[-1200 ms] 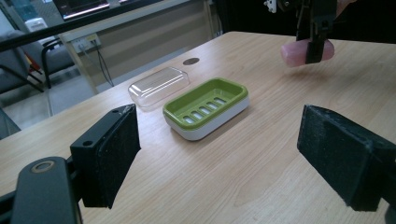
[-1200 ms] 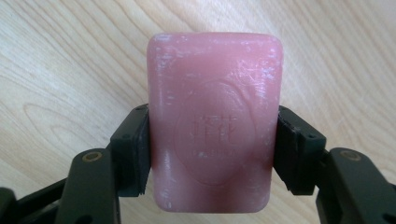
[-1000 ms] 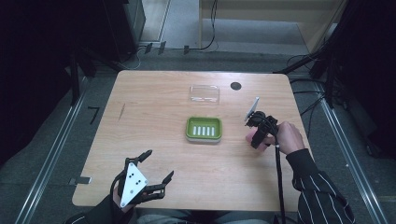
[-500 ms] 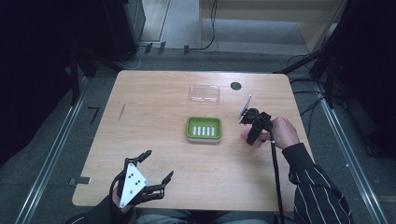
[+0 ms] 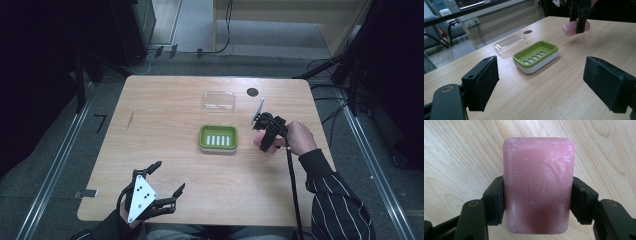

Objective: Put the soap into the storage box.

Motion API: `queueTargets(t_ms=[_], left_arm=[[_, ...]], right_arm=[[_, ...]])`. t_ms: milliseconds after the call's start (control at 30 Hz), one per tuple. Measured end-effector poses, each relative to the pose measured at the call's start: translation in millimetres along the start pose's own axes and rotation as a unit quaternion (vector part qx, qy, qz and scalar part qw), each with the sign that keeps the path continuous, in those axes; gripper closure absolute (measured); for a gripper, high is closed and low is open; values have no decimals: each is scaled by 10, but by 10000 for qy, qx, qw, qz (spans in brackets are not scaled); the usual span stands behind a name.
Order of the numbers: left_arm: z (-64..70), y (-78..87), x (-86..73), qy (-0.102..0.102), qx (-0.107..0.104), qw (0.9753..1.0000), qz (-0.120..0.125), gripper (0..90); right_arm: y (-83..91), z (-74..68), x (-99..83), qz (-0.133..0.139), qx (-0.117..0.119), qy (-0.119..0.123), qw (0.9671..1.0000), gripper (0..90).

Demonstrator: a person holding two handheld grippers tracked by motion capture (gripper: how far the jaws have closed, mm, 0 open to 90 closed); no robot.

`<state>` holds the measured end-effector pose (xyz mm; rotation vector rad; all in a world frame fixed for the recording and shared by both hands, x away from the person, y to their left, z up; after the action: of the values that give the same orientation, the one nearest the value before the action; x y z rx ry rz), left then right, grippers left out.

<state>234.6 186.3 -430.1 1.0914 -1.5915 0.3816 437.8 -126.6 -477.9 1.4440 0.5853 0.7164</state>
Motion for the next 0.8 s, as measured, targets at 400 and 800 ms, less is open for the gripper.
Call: queueTargets(t_ms=[400,800], left_arm=[[-6,10,-6,19,32,10000,-20,136],[-7,18,-12,24,47,10000,-40,136]], right_arm=[[68,-26,134,86,-43,146,9998,391],[143,-45,237,190,-72,305,9993,391]])
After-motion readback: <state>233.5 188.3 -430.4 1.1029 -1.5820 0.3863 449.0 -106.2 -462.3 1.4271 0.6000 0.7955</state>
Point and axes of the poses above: each handheld gripper's, and its own axes: y roughly backward along the jaws, x roughly out of its top, z roughly to its right, the point moved 6 cm from there along -y, roughly forward along the jaws, and after that the axes turned 6 degrees about -y, right-handed, at the moved point
